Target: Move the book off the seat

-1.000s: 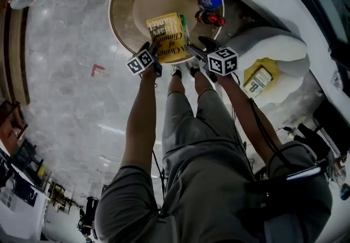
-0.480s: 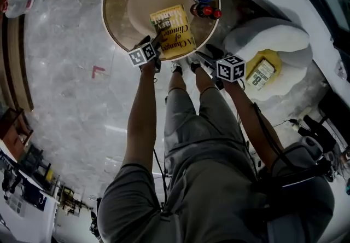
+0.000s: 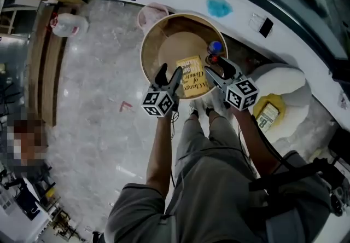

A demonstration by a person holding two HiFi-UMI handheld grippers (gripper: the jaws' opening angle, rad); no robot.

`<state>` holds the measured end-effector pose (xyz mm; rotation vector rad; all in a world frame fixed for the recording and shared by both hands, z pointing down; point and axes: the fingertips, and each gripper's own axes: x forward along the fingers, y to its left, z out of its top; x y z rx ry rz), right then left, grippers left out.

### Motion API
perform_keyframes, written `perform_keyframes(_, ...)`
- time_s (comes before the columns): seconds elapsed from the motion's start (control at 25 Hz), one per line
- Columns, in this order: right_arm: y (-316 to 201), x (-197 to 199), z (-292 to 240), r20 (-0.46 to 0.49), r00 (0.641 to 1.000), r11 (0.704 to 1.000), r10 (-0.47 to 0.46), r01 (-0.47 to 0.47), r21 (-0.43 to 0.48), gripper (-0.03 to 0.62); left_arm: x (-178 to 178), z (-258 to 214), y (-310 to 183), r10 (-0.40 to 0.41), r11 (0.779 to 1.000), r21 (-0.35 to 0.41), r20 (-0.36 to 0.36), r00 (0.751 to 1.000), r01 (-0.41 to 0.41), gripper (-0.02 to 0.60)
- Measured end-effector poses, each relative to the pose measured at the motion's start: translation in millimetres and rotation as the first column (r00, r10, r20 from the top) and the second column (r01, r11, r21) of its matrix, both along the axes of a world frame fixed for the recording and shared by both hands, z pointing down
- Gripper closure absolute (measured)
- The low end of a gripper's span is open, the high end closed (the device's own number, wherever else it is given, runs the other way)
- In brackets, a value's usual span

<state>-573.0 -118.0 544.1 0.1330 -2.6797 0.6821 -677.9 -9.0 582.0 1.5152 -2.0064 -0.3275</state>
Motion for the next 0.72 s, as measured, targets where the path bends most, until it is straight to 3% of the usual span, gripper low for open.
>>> perform_keyframes(0.12,-15,-21,-100,0.115,0.993,0.993,0.03,-0.042,0.108,0.315,-19,-123,-9,0.001,0.991,0.134,0.171,0.985,-0.024,0.302)
perform_keyframes(0.24,-27,-36,-192,0.253,0.967,0.975,0.038,-0.092,0.203,0.315,-36,-232,-14,-0.036,0.966,0.252,0.336,0.941,-0.053,0.302)
perform_keyframes(0.32,-25,-27,-242,0.304,0.952,0.961,0.042,-0.122,0.25,0.315,-30,-291,-8,-0.062,0.951,0.301,0.413,0.909,-0.071,0.302)
perform_keyframes(0.44,-18,-8,-304,0.347,0.937,0.934,0.035,-0.155,0.323,0.315,-12,-368,7,-0.113,0.926,0.369,0.478,0.871,-0.082,0.302)
perform_keyframes(0.56,-10,7,-346,0.38,0.925,0.902,0.021,-0.182,0.392,0.315,4,-426,24,-0.186,0.881,0.467,0.501,0.845,-0.082,0.304)
perform_keyframes(0.68,-2,19,-361,0.393,0.919,0.892,0.022,-0.195,0.408,0.324,15,-439,31,-0.2,0.876,0.474,0.516,0.833,-0.084,0.304)
perform_keyframes(0.72,-1,20,-363,0.392,0.919,0.891,0.024,-0.198,0.408,0.379,15,-439,31,-0.206,0.878,0.474,0.509,0.836,-0.072,0.304)
